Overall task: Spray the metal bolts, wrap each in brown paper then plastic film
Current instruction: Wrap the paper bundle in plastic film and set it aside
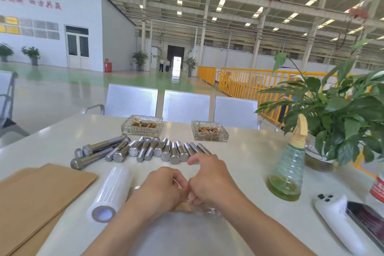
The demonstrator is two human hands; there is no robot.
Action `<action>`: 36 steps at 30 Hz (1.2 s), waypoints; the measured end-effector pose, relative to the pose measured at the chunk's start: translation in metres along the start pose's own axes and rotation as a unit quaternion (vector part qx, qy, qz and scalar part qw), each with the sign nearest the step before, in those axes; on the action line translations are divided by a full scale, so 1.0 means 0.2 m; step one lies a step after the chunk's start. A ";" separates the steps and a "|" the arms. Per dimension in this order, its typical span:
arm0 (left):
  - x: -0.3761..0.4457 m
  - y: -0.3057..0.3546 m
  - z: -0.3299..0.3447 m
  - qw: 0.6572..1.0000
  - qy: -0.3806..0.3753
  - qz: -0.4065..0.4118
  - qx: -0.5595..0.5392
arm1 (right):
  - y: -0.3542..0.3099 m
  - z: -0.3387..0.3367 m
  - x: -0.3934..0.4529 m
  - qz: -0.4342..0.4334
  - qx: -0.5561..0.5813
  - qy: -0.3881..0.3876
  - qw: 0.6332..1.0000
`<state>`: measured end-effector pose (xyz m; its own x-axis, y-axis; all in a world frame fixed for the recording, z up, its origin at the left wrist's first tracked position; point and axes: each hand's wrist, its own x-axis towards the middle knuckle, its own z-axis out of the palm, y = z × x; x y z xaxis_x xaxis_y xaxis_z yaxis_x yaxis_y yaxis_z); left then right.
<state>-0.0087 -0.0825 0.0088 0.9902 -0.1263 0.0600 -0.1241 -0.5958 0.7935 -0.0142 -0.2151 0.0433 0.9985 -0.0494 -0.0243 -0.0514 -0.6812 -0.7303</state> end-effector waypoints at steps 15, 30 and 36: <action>0.00 -0.01 -0.03 0.996 -0.080 0.026 -0.039 | 0.00 -0.06 -0.04 0.020 0.051 -0.120 0.991; 0.01 -0.02 -0.03 0.996 -0.086 0.025 0.005 | 0.26 -0.06 -0.10 -0.187 -0.216 0.026 0.958; 0.01 0.00 -0.02 0.995 -0.092 0.011 0.022 | 0.27 -0.05 -0.10 -0.231 -0.256 0.016 0.939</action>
<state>-0.0060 -0.0791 0.0115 0.9592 -0.2801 -0.0375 -0.1525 -0.6247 0.7658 -0.0371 -0.2572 0.0111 0.9159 0.3218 0.2400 0.3763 -0.8965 -0.2339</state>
